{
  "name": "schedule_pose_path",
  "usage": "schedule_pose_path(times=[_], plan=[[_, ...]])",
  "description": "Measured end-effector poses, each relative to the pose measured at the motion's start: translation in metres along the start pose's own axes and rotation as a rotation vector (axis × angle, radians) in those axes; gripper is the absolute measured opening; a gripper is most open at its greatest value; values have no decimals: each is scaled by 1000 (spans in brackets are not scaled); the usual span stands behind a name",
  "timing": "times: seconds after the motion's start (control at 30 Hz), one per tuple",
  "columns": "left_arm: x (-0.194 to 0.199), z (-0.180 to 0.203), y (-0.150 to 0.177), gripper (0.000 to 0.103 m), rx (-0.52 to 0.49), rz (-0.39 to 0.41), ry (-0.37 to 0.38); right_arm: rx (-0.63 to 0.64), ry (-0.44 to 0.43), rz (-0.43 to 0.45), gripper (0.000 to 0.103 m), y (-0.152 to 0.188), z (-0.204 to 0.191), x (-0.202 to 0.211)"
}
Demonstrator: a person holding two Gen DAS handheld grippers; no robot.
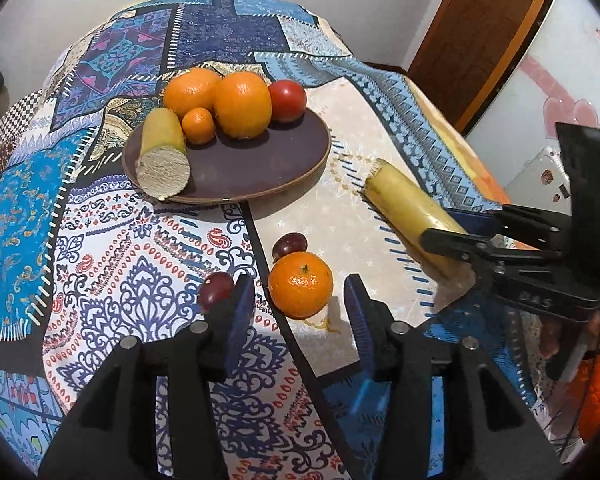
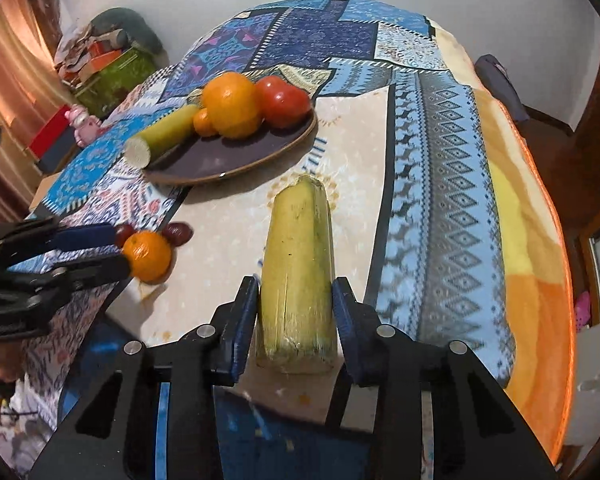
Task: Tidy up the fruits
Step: 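Lift the gourd upright with the right tool while the left tool grasps the mandarin, then lower the gourd onto the plate with the right tool while the left tool releases the mandarin there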
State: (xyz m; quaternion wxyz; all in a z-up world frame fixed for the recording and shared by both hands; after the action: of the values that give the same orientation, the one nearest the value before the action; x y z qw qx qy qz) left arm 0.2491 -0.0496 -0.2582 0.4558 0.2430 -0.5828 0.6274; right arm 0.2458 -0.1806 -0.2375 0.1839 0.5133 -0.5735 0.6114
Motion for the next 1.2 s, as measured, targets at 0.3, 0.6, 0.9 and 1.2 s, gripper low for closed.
schedule_pose_path(times=[0.3, 0.6, 0.9, 1.2], plan=[[-15, 3, -1, 46, -19, -16, -18, -3, 5, -5, 38, -8, 1, -27], [-16, 5, 0, 37, -31, -9, -10, -12, 4, 38, 35, -14, -1, -30], [5, 3, -5, 37, -21, 46, 6, -14, -33, 76, 35, -23, -9, -15], [42, -26, -32, 37, 27, 137, -30, 49, -81, 121, 35, -54, -41, -12]])
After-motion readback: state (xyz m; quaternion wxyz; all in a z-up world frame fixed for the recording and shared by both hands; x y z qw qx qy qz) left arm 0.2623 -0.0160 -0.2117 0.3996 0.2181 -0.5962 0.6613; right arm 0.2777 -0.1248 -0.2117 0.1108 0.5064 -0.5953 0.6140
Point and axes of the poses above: each gripper's, at about its wrist camera, not at the fingertips, and x roughly against the way its jaws point, z to its right, y to its underside, the point moved 7 cm from there along -x, roughly the way its jaws point, and after that the axes turned 1 degree about z, right-handed, at the moved point
